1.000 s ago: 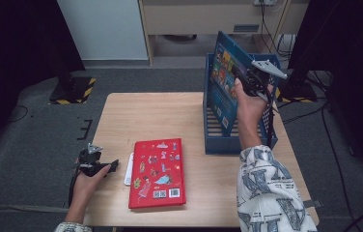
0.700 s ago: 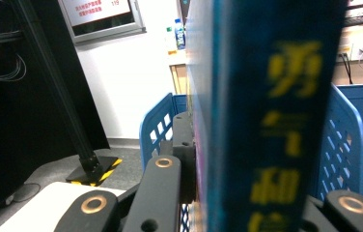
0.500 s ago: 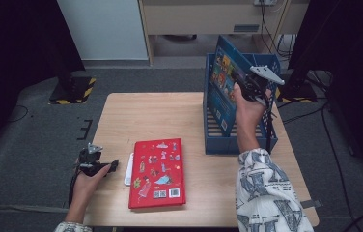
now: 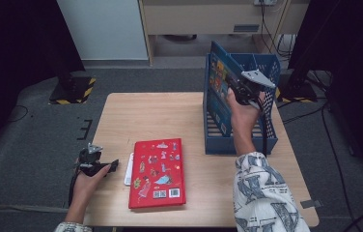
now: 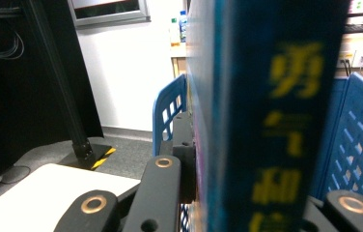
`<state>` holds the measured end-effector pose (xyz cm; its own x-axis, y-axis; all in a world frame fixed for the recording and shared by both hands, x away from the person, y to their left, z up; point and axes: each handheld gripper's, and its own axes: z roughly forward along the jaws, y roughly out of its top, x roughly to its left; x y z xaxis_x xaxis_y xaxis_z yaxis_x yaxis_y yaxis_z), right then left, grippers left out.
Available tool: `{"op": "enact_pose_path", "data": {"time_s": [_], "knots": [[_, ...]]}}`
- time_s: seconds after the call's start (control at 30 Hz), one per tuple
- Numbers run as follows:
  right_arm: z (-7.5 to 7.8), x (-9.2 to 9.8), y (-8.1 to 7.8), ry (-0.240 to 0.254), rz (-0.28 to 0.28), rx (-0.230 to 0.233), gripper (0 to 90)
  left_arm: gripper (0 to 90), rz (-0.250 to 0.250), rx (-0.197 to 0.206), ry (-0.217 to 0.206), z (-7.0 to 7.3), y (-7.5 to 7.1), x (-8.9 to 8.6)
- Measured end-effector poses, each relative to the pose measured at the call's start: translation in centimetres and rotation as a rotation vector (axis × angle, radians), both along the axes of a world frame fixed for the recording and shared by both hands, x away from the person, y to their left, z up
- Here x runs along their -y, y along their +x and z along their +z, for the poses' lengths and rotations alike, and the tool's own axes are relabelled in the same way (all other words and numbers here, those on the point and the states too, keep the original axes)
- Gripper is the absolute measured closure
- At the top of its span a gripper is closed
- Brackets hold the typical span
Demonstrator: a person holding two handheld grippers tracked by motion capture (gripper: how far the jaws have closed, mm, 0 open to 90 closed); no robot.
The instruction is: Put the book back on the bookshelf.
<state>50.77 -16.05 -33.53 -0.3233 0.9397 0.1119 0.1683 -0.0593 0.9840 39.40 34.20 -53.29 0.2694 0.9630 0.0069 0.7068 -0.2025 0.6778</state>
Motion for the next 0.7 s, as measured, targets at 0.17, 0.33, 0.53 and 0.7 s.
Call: {"op": "enact_pose_path", "data": {"time_s": [0.17, 0.33, 0.53, 0.7], "knots": [[-1.0, 0.1, 0.0, 0.006, -0.002, -0.012, 82.4, 4.4, 0.0, 0.001, 0.0, 0.0, 0.0, 0.0], [-2.1, 0.3, 0.1, 0.016, -0.003, -0.026, 82.1, 4.5, -0.001, 0.001, 0.001, 0.0, 0.0, 0.0], [-3.0, 0.1, -0.4, 0.012, 0.008, -0.029, 81.4, 4.8, -0.003, 0.002, 0.0, 0.0, 0.0, 0.0], [-3.3, 0.3, -1.1, 0.017, 0.009, -0.033, 80.4, 4.7, -0.002, 0.001, 0.001, 0.0, 0.0, 0.0]]}}
